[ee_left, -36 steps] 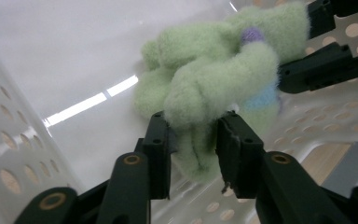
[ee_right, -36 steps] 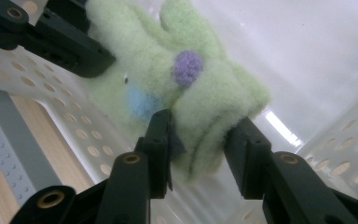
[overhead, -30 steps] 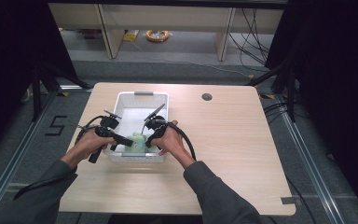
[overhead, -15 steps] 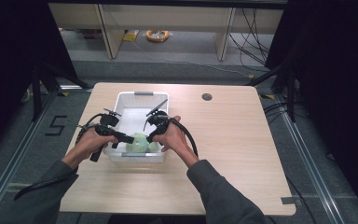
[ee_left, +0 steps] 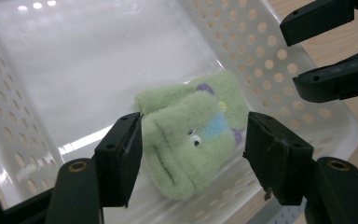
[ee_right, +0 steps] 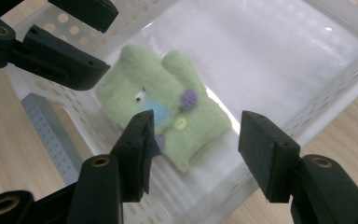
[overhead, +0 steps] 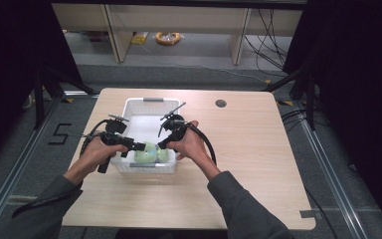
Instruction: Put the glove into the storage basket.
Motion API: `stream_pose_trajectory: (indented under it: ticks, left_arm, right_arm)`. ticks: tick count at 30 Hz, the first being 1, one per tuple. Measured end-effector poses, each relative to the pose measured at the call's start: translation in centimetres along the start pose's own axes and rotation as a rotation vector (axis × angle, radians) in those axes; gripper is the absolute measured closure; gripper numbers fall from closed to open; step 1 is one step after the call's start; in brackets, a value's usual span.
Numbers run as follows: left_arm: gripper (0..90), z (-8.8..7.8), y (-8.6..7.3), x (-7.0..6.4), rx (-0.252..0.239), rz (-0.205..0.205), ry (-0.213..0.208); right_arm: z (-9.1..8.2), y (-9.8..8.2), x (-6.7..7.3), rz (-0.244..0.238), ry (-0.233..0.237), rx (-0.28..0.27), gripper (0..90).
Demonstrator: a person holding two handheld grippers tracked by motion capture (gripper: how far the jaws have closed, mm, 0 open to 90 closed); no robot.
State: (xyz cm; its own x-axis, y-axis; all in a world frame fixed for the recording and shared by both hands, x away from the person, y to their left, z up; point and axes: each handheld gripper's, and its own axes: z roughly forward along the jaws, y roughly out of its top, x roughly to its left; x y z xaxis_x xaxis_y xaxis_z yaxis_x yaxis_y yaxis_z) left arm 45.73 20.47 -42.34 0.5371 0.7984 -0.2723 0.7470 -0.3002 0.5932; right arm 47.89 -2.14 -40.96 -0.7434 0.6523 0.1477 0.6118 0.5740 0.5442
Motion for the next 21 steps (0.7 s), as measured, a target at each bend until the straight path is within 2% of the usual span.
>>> stream_pose_trajectory:
  ticks: [3, 4, 5, 12, 14, 16, 17, 19, 21]
  left_arm:
    - [35.7, -0.3, -0.2, -0.3, -0.034, -0.005, -0.002]
    - [35.0, -0.5, -0.3, -0.4, -0.025, -0.005, -0.01]
    - [34.5, -0.6, -0.5, -0.6, -0.045, -0.011, -0.012]
    - [32.6, -1.5, -1.2, -1.9, -0.068, -0.001, -0.051]
    - [31.3, -1.7, -1.3, -2.3, -0.079, 0.004, -0.062]
    - [30.0, -1.8, -1.4, -2.8, -0.086, 0.006, -0.07]
    - [29.6, -1.9, -1.5, -3.1, -0.093, 0.01, -0.076]
    - [29.2, -1.9, -1.7, -3.7, -0.114, 0.002, -0.09]
    - [28.7, -2.0, -1.9, -4.2, -0.117, 0.012, -0.098]
  right_arm:
    - [-0.6, -0.3, -0.1, -0.004, 0.006, -0.014, 45.8]
    - [-0.7, -0.4, -0.1, -0.004, 0.01, -0.014, 45.7]
    - [-0.9, -0.5, -0.1, -0.004, 0.014, -0.019, 45.4]
    - [-2.5, -1.6, -0.5, -0.009, 0.016, -0.063, 43.0]
    - [-3.0, -1.9, -0.3, 0.034, 0.016, -0.048, 42.6]
    - [-3.5, -2.2, -0.4, 0.035, 0.014, -0.058, 42.1]
    - [-3.6, -2.3, -0.4, 0.033, 0.021, -0.06, 41.9]
    - [-3.8, -2.7, -0.8, -0.014, 0.023, -0.103, 41.2]
    - [-4.1, -3.0, -0.9, -0.004, 0.028, -0.109, 40.6]
